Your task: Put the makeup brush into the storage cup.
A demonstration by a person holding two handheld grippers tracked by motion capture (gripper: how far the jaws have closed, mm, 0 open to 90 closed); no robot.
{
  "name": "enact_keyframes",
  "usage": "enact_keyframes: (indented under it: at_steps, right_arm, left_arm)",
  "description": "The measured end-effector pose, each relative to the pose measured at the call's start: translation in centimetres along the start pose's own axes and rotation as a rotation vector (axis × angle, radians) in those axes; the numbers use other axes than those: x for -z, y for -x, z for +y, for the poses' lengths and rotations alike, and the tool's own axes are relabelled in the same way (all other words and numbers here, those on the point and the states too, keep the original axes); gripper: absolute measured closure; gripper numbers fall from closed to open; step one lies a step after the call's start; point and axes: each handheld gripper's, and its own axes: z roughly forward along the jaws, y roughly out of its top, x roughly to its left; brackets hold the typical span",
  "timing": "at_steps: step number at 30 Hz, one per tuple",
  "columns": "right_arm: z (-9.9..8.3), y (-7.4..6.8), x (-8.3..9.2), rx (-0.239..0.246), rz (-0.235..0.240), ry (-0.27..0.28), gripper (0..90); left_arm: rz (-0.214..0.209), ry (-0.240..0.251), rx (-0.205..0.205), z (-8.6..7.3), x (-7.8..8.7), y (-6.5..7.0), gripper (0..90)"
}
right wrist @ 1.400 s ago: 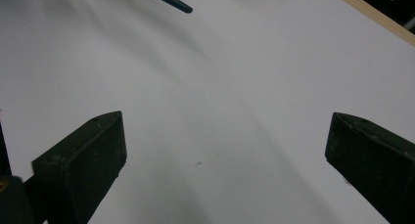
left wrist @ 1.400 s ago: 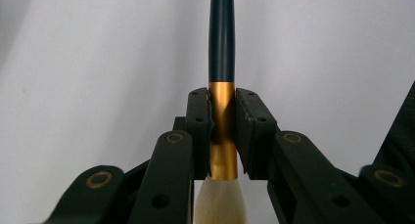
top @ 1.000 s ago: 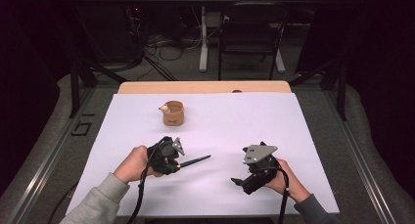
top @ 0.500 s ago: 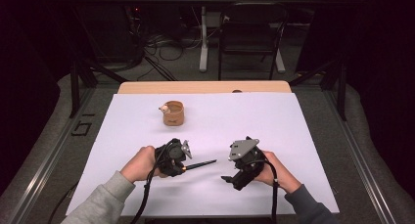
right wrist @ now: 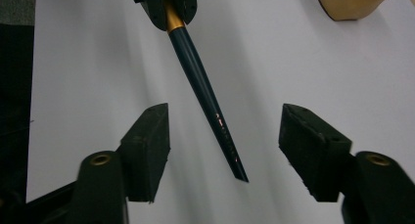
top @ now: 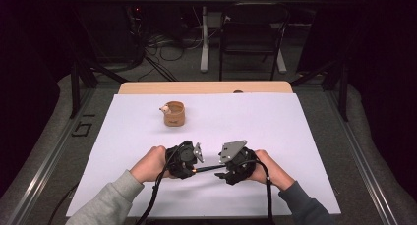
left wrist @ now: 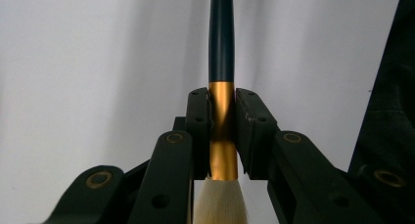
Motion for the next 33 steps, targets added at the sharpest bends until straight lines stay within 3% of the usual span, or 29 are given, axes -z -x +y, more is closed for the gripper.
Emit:
enact_keyframes:
  at_steps: [5, 9, 14, 20, 21, 24, 27, 33]
  right_arm:
    - [0.3, -0.2, -0.7, 0.006, 0.022, -0.015, 52.6]
    - [0.2, -0.2, -1.3, 0.022, 0.047, -0.034, 57.3]
    - [0.1, 0.0, -1.5, 0.015, 0.036, -0.028, 64.9]
    - [-0.3, 0.1, -1.6, -0.010, 0.039, -0.016, 71.0]
    - [-0.3, 0.3, -1.7, 0.009, 0.040, -0.013, 71.7]
    - [-0.4, 0.1, -1.7, 0.003, 0.039, -0.006, 73.5]
    - [-0.3, 0.0, -1.8, 0.021, 0.039, -0.002, 76.4]
    - [-0.1, -0.4, -1.8, 0.035, 0.045, 0.017, 79.9]
  left_arm:
    - [-0.009, 0.013, -0.017, 0.5, 0.2, 0.2, 77.4]
    - [0.012, 0.020, -0.030, 0.9, 0.3, 0.4, 77.4]
    - [0.022, 0.032, -0.045, 1.2, 0.5, 0.3, 77.4]
    - [0.036, 0.030, -0.069, 1.8, 0.5, 0.4, 77.3]
    - [0.040, 0.023, -0.078, 1.8, 0.6, 0.4, 77.3]
    - [0.047, 0.024, -0.095, 1.8, 0.6, 0.4, 77.1]
    - [0.078, 0.025, -0.140, 1.7, 0.9, 0.2, 75.8]
    - [0.063, 0.023, -0.146, 1.7, 1.3, -0.3, 73.0]
